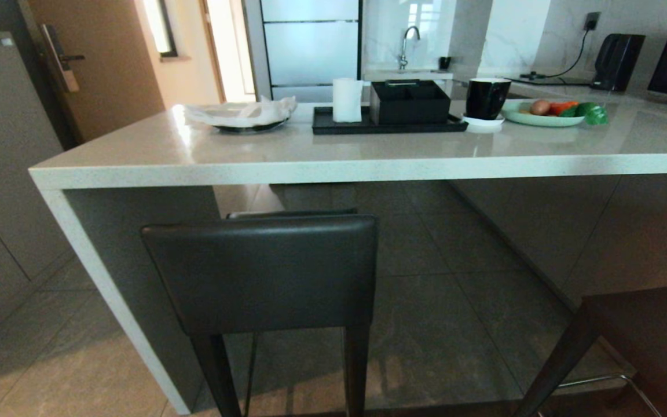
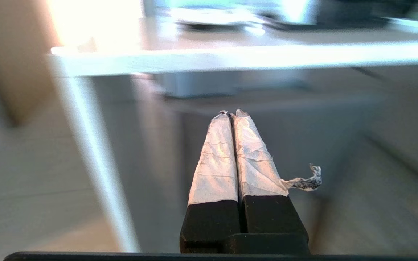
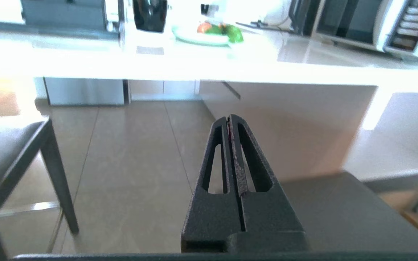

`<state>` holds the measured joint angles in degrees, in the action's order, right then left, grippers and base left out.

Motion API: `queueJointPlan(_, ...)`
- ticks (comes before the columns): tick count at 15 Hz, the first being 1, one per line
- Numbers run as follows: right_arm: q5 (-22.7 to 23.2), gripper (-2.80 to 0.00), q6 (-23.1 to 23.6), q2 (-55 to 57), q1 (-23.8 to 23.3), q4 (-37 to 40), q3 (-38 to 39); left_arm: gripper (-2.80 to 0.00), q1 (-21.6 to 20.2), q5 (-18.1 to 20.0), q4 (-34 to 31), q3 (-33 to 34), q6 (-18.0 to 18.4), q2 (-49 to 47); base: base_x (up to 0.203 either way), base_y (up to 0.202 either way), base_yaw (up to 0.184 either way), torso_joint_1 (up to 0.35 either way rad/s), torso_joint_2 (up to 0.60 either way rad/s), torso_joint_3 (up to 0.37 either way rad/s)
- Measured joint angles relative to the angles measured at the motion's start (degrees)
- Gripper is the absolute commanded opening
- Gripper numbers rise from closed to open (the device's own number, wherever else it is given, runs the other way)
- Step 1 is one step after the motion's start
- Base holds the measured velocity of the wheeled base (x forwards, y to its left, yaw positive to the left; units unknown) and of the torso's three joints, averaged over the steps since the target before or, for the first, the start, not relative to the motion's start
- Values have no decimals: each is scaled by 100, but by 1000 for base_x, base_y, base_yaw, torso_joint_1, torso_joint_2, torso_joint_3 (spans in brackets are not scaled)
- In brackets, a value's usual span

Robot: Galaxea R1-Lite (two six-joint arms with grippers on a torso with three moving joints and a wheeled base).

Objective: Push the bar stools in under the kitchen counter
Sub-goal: Push the gray chair back under the dining table

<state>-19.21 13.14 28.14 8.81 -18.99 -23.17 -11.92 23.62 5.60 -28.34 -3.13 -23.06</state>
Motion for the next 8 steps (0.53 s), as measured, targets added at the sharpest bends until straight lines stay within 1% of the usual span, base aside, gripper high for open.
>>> queueJointPlan(1,-3,-280,-30,-383,-6,638,-145,-280,221,199,-576,-271,-13,210,0,0,0,0,0,0)
queueJointPlan(2,-57,-280,-82,-671,-13,1145,-253,-280,496,287,-997,-476,-13,355,0,0,0,0,0,0)
queueJointPlan(3,-92,-280,-83,-867,-20,1470,-405,-280,777,299,-1378,-703,14,468,0,0,0,0,0,0)
queueJointPlan(4,-104,-280,10,-996,-27,1615,-531,-280,960,300,-1758,-880,80,572,0,0,0,0,0,0)
queueJointPlan(5,-116,-280,116,-1074,-30,1655,-631,-280,1048,284,-2037,-949,146,692,0,0,0,0,0,0)
queueJointPlan(6,-115,-280,162,-1132,-30,1733,-740,-280,1085,226,-2163,-916,187,855,0,0,0,0,0,0)
queueJointPlan(8,-81,-280,230,-1189,-30,2112,-1134,-280,1121,-41,-2349,-630,343,1316,0,0,0,0,0,0)
